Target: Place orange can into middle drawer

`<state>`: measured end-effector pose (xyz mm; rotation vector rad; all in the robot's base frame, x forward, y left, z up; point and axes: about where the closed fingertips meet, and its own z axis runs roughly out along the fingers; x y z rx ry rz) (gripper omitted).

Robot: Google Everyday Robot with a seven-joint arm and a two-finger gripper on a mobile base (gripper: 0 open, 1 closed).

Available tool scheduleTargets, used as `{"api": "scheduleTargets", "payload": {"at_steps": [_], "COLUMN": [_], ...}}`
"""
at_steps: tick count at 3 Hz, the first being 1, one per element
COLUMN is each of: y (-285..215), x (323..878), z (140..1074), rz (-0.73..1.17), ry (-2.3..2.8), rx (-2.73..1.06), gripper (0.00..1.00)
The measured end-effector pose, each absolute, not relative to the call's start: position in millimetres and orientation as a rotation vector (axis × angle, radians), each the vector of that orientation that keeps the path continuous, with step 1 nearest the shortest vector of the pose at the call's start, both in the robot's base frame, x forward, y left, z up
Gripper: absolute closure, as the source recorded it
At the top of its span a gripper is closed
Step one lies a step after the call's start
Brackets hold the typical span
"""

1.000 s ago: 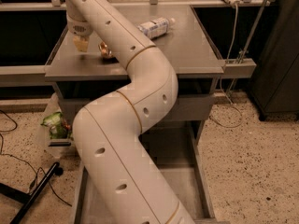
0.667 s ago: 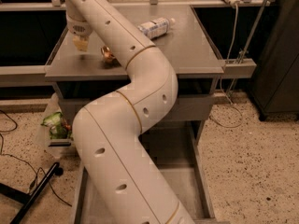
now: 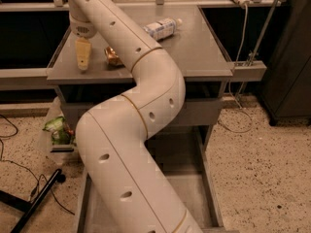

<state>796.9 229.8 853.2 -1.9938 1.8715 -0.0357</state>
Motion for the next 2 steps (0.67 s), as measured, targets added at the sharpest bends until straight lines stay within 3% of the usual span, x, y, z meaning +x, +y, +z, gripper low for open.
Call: {"api": "scheduleTargets", "payload": {"at_steps": [2], "y": [186], "x": [793], "z": [865], "rz": [-0.115], "ry": [1.974], "rx": [-1.98], "gripper": [0.0]}}
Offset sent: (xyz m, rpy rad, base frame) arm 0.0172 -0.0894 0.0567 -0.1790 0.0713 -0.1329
